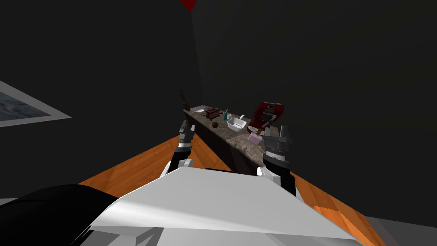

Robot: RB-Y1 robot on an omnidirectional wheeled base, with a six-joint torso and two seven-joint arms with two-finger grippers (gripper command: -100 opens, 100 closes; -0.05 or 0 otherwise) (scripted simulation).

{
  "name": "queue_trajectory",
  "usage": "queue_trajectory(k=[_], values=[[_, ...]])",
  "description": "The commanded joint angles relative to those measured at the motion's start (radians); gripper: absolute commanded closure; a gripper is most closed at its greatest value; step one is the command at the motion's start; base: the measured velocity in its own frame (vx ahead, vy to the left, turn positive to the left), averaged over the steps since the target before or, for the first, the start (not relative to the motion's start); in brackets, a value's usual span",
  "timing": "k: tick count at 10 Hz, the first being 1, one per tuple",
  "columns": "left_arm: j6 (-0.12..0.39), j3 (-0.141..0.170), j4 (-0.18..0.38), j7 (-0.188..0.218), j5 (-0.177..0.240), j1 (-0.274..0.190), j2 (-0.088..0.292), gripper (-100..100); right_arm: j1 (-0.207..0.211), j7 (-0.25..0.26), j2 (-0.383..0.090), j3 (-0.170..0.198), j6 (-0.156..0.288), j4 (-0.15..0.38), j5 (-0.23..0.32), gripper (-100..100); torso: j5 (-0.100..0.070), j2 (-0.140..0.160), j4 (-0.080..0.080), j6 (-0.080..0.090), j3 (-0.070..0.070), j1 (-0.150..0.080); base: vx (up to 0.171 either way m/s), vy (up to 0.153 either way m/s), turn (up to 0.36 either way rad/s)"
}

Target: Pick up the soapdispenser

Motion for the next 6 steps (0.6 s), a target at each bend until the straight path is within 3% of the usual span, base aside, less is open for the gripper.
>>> queue_trajectory(k=[1, 5, 6], values=[[0.000, 0.000, 0.000, 0.000, 0.000, 0.000, 0.000, 0, 0.015, -0.004, -0.046, 0.002, 0.000, 0.023, 0.012, -100, 0.000, 0.000, 0.000, 0.000, 0.000, 0.000, -0.029, -0.033, -0.017], [0.000, 0.000, 0.000, 0.000, 0.000, 0.000, 0.000, 0, 0.066, -0.018, -0.164, -0.001, 0.002, 0.097, 0.051, -100, -0.001, 0.007, 0.001, 0.000, 0.004, -0.004, -0.092, -0.049, -0.022], [0.000, 0.000, 0.000, 0.000, 0.000, 0.000, 0.000, 0, 0.066, -0.018, -0.173, -0.001, 0.002, 0.097, 0.051, -100, -0.001, 0.008, 0.002, 0.000, 0.005, -0.004, -0.079, -0.028, -0.006]])
